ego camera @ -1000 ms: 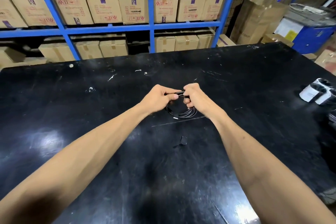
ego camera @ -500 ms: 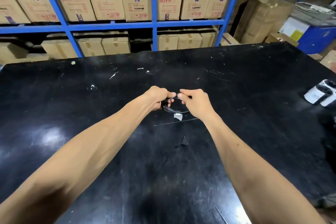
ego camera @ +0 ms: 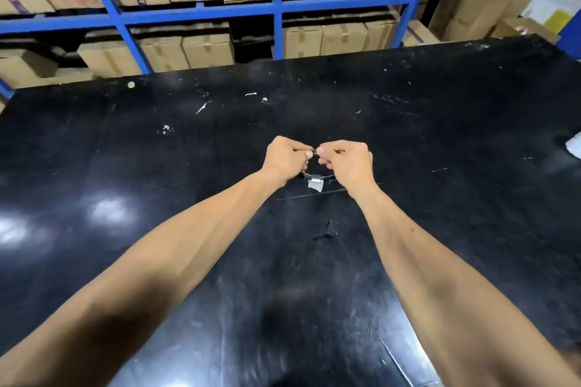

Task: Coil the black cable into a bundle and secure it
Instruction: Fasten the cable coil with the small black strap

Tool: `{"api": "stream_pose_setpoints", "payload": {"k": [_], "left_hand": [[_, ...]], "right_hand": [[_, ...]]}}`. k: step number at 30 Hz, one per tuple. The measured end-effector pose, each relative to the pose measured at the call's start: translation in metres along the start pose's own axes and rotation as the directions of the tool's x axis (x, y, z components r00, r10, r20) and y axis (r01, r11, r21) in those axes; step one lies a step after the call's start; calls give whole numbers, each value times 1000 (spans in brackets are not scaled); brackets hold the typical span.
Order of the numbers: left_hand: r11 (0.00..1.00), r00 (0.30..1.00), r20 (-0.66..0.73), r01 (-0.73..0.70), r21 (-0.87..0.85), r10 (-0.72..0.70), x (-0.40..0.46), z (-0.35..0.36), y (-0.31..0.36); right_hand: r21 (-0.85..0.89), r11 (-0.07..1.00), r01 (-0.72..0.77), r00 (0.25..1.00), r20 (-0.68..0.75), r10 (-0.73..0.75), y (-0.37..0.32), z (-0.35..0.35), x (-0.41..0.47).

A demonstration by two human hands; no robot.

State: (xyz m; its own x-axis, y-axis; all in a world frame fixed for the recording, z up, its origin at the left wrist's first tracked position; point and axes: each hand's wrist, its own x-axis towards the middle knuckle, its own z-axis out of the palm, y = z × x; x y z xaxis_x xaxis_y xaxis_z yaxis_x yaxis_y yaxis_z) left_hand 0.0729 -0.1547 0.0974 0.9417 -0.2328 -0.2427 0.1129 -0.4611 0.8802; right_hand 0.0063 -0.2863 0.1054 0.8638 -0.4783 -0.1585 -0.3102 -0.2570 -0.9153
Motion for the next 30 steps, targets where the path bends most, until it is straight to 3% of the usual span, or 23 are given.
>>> {"api": "stream_pose_setpoints", "payload": {"k": [3, 7, 9, 13, 14, 17, 21, 26, 30], "left_hand": [[999, 985, -164, 48, 11, -46, 11, 8, -17], [993, 978, -209, 44, 108, -21, 16, 3, -35], [993, 979, -201, 60, 101, -39, 18, 10, -42], [993, 982, -171, 92, 74, -78, 16, 29, -54], [993, 984, -161, 93, 66, -81, 16, 32, -55], [993, 985, -151, 91, 77, -78, 16, 34, -57], [996, 979, -190, 86, 37, -77, 17, 30, -50], [998, 966, -253, 51, -36, -58, 16, 22, -30], [999, 956, -295, -16, -30, 7, 7, 16, -15]], "right_hand": [[66, 975, -210, 968, -127, 217, 29, 3, 25], [-240, 815, -527, 849, -95, 521, 75, -8, 18], [-304, 720, -624, 767, -63, 638, 101, -3, 5], [-142, 627, -766, 629, 38, 777, 151, 25, -9], [-106, 624, -774, 623, 49, 781, 160, 30, -9], [-139, 709, -691, 711, 39, 702, 172, 30, 2], [-11, 791, -612, 789, -68, 610, 133, 8, 15], [208, 859, -469, 881, 34, 473, 74, -12, 28], [230, 900, -371, 929, 71, 364, 34, -16, 24]]}}
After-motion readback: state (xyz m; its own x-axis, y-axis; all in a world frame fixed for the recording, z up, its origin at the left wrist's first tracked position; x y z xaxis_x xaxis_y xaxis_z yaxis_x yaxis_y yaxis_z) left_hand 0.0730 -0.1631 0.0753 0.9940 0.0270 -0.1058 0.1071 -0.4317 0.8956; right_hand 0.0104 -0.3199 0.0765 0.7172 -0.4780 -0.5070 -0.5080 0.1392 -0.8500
